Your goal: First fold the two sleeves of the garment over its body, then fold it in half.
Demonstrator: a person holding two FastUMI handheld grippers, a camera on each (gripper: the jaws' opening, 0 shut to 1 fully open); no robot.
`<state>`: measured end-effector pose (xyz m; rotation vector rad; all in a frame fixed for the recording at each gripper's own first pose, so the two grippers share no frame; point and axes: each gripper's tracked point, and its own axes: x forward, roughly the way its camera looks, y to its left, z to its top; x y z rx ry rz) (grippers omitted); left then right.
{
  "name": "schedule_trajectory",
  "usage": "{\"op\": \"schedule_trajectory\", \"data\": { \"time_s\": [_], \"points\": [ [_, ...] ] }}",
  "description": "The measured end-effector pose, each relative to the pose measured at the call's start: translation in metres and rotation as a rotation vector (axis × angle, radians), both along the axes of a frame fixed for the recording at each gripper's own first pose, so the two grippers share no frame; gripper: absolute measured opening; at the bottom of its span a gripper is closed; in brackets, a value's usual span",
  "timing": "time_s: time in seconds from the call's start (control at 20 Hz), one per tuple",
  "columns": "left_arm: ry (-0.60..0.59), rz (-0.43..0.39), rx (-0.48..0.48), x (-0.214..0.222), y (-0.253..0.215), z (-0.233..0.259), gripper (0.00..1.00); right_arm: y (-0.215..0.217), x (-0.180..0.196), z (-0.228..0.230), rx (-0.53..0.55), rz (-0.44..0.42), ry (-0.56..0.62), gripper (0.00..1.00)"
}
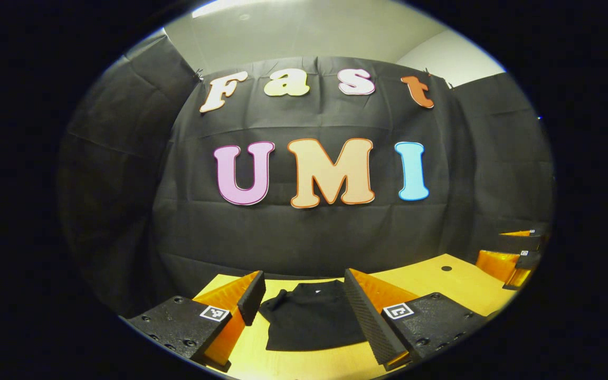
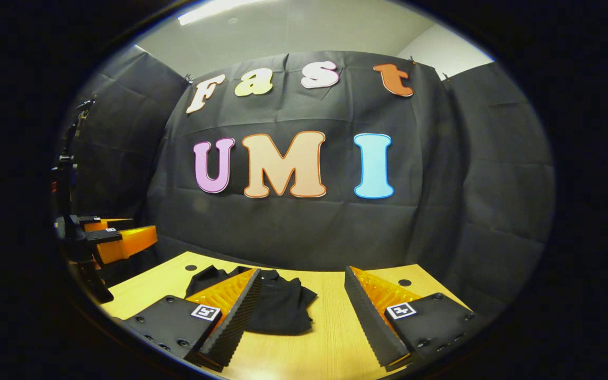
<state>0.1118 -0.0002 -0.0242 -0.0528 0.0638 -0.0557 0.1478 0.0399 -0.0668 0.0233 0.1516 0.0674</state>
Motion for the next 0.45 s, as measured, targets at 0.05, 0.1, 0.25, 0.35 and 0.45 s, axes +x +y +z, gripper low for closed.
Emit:
{"op": "schedule_trajectory", "data": {
  "time_s": [0.05,0.1,0.25,0.35,0.45],
  "points": [
    [0.005,0.001,0.003,-0.006,-0.003,-0.001,0.92,0.007,-0.008,0.000,0.031,0.015,0.000,0.99],
    [0.025,-0.003,0.009,-0.011,-0.007,-0.006,0.92,0.011,-0.015,-0.001,0.052,0.028,0.000,0.98],
    [0.078,-0.030,0.019,-0.029,-0.021,-0.023,0.90,0.008,-0.034,-0.002,0.067,0.026,-0.012,0.99],
    [0.102,-0.039,0.020,-0.037,-0.026,-0.031,0.90,0.010,-0.045,0.000,0.076,0.032,-0.019,0.98],
    [0.125,-0.040,0.019,-0.044,-0.030,-0.037,0.90,0.006,-0.053,-0.001,0.076,0.036,-0.021,0.98]
  ]
}}
